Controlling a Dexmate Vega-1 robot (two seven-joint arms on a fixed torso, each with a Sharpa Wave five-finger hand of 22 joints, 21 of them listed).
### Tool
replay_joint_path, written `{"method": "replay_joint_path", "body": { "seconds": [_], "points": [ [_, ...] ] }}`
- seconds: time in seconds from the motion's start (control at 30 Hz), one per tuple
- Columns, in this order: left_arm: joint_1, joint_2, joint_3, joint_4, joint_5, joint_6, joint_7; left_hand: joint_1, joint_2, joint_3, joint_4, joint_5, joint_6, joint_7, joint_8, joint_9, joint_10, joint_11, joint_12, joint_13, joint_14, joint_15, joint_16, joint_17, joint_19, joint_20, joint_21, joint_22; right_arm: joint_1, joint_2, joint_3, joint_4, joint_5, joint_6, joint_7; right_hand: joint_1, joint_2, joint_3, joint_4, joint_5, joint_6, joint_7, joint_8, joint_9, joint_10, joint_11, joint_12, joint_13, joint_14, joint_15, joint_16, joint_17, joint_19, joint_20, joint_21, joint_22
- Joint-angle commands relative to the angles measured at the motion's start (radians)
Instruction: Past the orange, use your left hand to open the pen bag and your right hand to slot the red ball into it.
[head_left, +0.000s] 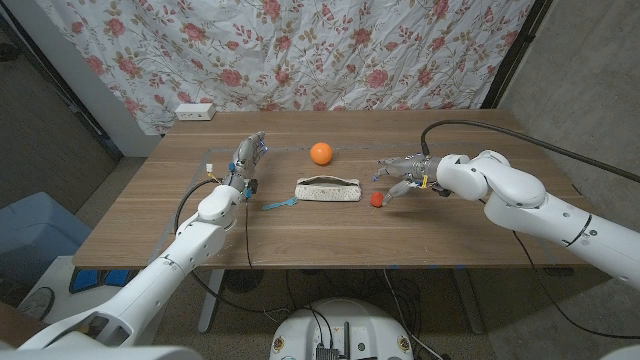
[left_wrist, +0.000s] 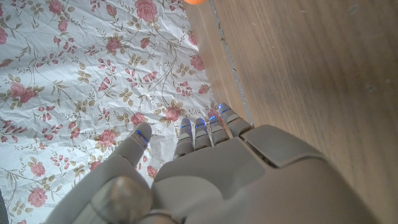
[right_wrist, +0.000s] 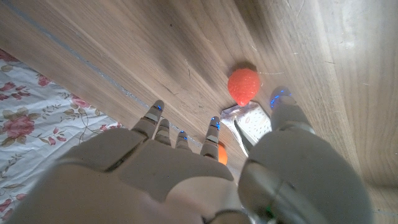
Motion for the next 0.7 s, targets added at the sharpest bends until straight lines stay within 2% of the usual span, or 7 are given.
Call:
{"method": "replay_joint_path", "body": {
  "seconds": [0.03,0.4,0.53,0.7],
  "points": [
    [0.013,-0.004,-0.003,0.001,-0.005,-0.011,0.003,-0.011,0.065,0.01,-0.002,0.001,0.007,-0.001,-0.002,0.005,0.008,0.002,0.001,0.004,0.01,0.0,0.0,0.004,0.009,0.0,0.006,0.002,0.003,0.021,-0.019,0.031,-0.025,-0.003,0.012,0.015,0.005,0.001,0.005,-0.004,0.005,-0.005,0.011,0.005,-0.006,-0.006,0.006,0.001,0.009,-0.001,0.008,0.002,0.005,0.003,0.006,0.004],
    [0.02,-0.005,-0.004,0.005,-0.018,-0.011,-0.008,-0.013,0.069,0.014,0.0,0.002,0.008,0.0,-0.002,0.005,0.009,0.003,0.001,0.004,0.01,0.002,0.0,0.005,0.01,0.002,0.006,0.002,0.022,0.047,-0.044,0.067,-0.035,0.003,0.023,0.024,0.013,0.005,0.008,-0.004,0.006,-0.008,0.016,0.008,-0.003,-0.007,0.007,0.001,0.017,-0.004,0.012,0.003,0.018,0.003,0.009,0.004],
    [0.02,0.008,-0.006,-0.003,-0.014,-0.002,-0.01,-0.014,0.07,0.015,0.001,0.002,0.008,0.0,-0.002,0.005,0.01,0.004,0.001,0.004,0.01,0.003,0.0,0.005,0.01,0.002,0.005,0.002,0.027,0.053,-0.05,0.072,-0.039,0.008,0.025,0.026,0.015,0.006,0.009,-0.004,0.006,-0.007,0.018,0.009,-0.004,-0.007,0.006,0.001,0.017,-0.005,0.013,0.004,0.022,0.004,0.01,0.004],
    [0.019,0.012,-0.009,-0.001,-0.014,-0.003,-0.01,-0.015,0.07,0.016,0.001,0.002,0.009,0.0,-0.002,0.005,0.01,0.003,0.001,0.004,0.01,0.004,0.0,0.005,0.01,0.001,0.005,0.002,0.028,0.061,-0.057,0.077,-0.048,0.01,0.013,0.031,0.017,0.007,0.009,-0.005,0.024,-0.009,0.028,0.01,-0.001,-0.008,0.007,0.002,0.023,-0.008,0.015,0.005,0.026,0.004,0.01,0.004]
  ]
}}
